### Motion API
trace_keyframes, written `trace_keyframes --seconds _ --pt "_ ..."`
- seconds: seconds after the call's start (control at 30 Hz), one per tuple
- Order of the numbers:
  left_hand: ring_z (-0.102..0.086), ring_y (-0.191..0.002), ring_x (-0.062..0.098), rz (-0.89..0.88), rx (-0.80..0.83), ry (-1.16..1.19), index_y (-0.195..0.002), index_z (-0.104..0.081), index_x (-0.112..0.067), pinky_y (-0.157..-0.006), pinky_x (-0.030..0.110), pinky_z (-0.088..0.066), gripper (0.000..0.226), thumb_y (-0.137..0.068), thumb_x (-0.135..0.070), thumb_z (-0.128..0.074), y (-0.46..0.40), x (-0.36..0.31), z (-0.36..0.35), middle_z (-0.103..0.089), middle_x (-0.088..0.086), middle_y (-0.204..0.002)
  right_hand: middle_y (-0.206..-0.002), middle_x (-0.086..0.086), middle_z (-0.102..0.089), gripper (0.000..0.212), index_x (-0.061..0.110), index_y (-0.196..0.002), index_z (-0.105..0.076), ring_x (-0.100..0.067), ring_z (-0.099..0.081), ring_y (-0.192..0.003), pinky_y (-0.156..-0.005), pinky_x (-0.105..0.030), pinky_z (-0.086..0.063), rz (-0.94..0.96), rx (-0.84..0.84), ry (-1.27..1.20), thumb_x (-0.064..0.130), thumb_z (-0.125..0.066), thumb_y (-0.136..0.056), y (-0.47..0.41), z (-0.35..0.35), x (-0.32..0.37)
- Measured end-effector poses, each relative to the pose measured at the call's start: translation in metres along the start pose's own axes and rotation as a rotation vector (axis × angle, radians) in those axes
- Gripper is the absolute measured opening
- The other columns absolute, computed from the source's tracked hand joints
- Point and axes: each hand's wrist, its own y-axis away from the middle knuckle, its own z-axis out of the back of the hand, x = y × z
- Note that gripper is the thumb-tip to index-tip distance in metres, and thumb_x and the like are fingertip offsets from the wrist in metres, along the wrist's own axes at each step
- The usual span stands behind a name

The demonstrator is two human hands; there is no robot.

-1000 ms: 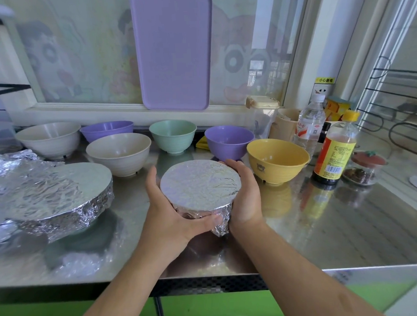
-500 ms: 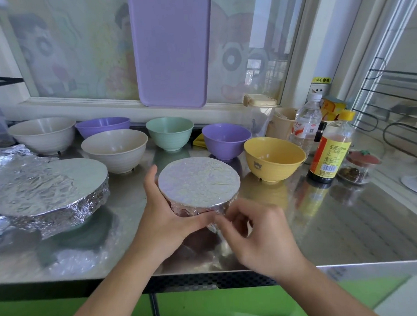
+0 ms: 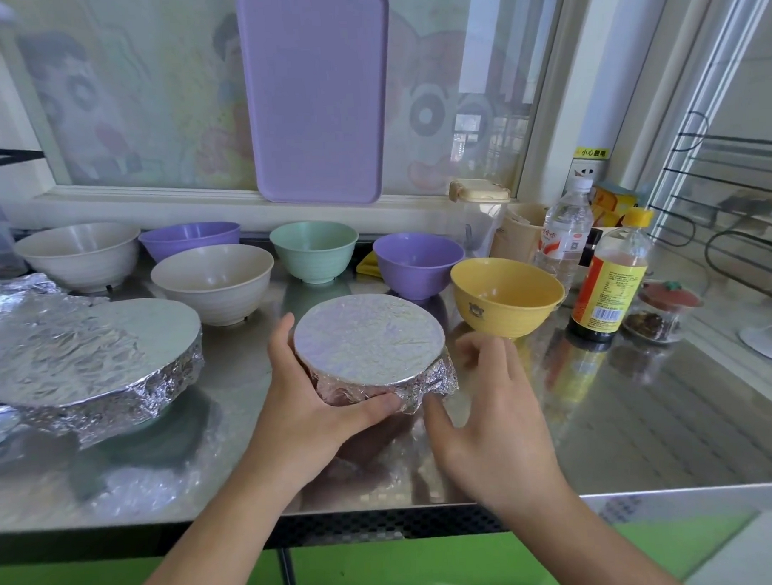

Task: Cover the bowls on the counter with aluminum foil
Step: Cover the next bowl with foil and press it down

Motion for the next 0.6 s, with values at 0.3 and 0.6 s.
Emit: trace_keyframes --seconds 0.3,0.6 --pt "-0.045 -0.138 -0.007 -0.013 0.002 -0.009 -0.158 -0.010 -0.043 -0.118 0.033 -0.041 0.154 -0.034 -0.066 -0.099 0.001 0.001 -0.001 -0.042 -0.023 -0.152 -0.118 0.020 -0.066 0.058 0.023 -0.119 -0.038 0.004 -0.065 -0.113 -0.089 -0.020 -0.051 -0.161 0.151 -0.439 0.017 -0.085 -0.086 -0.001 -0.014 0.002" --pt "-0.047 -0.138 -0.004 -0.012 0.004 0.011 -0.156 -0.013 -0.045 -0.118 0.039 -0.043 0.153 -0.031 -0.075 -0.096 0.000 0.003 -0.002 -0.044 -0.022 -0.151 -0.102 0.010 -0.067 0.027 0.019 -0.086 -0.060 -0.013 -0.067 -0.098 -0.080 -0.031 -0.054 0.008 0.132 -0.292 0.033 -0.083 -0.087 0.001 -0.012 0.000"
